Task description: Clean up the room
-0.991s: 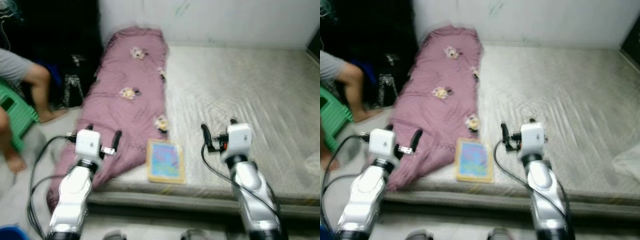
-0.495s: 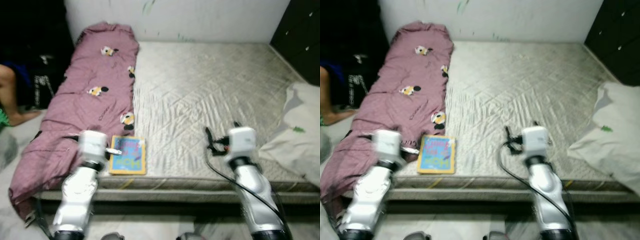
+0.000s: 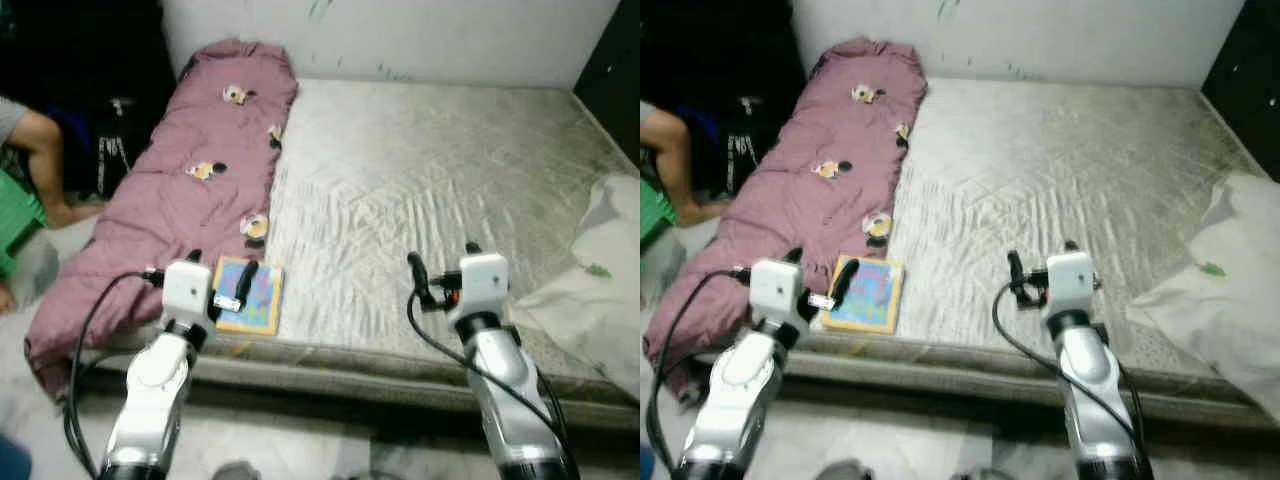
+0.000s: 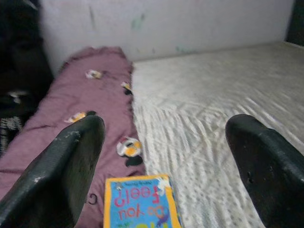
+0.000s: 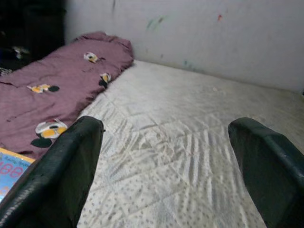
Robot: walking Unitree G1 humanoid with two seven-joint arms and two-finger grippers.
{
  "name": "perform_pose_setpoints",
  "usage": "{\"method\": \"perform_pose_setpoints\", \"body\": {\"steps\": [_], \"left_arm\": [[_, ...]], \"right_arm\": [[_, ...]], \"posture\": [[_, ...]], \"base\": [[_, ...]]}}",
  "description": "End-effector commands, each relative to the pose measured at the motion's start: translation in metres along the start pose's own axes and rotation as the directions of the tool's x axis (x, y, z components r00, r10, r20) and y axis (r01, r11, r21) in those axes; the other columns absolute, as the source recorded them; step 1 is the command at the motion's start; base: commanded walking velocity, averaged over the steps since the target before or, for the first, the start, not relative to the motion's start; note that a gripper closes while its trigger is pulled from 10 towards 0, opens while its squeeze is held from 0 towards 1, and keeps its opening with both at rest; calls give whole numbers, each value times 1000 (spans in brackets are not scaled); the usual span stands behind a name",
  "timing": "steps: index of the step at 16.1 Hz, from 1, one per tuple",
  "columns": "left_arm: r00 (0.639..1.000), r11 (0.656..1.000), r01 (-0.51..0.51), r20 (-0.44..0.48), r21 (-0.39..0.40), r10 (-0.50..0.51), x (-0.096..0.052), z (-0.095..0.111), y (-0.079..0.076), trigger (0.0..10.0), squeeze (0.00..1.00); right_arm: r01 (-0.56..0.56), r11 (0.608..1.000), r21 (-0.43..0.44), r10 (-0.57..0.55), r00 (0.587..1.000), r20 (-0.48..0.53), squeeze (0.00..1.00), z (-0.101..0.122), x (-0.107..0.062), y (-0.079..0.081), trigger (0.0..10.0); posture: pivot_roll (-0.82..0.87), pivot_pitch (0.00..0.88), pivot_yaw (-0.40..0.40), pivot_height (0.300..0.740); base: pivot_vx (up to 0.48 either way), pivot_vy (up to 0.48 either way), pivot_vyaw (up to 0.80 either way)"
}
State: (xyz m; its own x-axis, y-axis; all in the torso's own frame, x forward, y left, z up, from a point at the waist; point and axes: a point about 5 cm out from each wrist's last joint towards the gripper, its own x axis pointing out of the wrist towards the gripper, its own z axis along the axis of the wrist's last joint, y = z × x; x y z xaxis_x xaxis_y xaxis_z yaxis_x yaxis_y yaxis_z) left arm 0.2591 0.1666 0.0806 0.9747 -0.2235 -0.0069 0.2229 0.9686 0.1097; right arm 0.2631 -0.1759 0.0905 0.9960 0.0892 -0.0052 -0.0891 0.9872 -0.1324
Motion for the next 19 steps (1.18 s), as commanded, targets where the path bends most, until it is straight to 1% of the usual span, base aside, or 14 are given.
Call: {"method": "perform_pose_setpoints", "body": {"steps": [1, 4, 8, 11, 14, 17, 19], "left_arm": [[1000, 1000, -7, 14, -4, 7, -1, 2, 2, 10000, 0], [1000, 1000, -14, 7, -2, 14, -1, 2, 3, 10000, 0], [999, 999, -40, -4, 18, 40, -1, 0, 4, 10000, 0], [1000, 999, -22, 4, 29, 22, 0, 1, 3, 10000, 0], [1000, 999, -19, 5, 27, 19, 0, 1, 3, 10000, 0], [1000, 999, -17, 20, 46, 16, 3, 5, 6, 10000, 0], [999, 997, -38, 36, 65, 36, 7, 11, 14, 10000, 0]], "right_arm": [[-6, 1000, -1, 6, 1000, 17, 0, 5, 3, 0, 10000], [-5, 1000, 5, 5, 1000, 21, 0, 5, 3, 0, 10000], [-4, 1000, 6, 4, 1000, 20, 0, 5, 4, 1, 10000], [6, 1000, 13, -6, 1000, 3, 0, 3, 5, -1, 10000], [9, 1000, 14, -9, 1000, 4, 0, 3, 5, -1, 10000], [6, 1000, -24, -5, 1000, 14, 0, 7, 8, -3, 10000], [12, 999, -43, -12, 1000, 17, 0, 10, 12, -7, 10000]], "posture": [[-61, 7, -19, 740], [-61, 7, -19, 740], [-61, 7, -19, 740], [-58, 7, -20, 740], [-58, 9, -20, 740], [-52, 21, -29, 740], [-56, 31, -31, 740]], "base": [[285, 0, 0], [281, 0, 0], [0, 0, 0], [0, 0, 0], [0, -319, -592], [0, -407, 0], [0, -411, 0]]}}
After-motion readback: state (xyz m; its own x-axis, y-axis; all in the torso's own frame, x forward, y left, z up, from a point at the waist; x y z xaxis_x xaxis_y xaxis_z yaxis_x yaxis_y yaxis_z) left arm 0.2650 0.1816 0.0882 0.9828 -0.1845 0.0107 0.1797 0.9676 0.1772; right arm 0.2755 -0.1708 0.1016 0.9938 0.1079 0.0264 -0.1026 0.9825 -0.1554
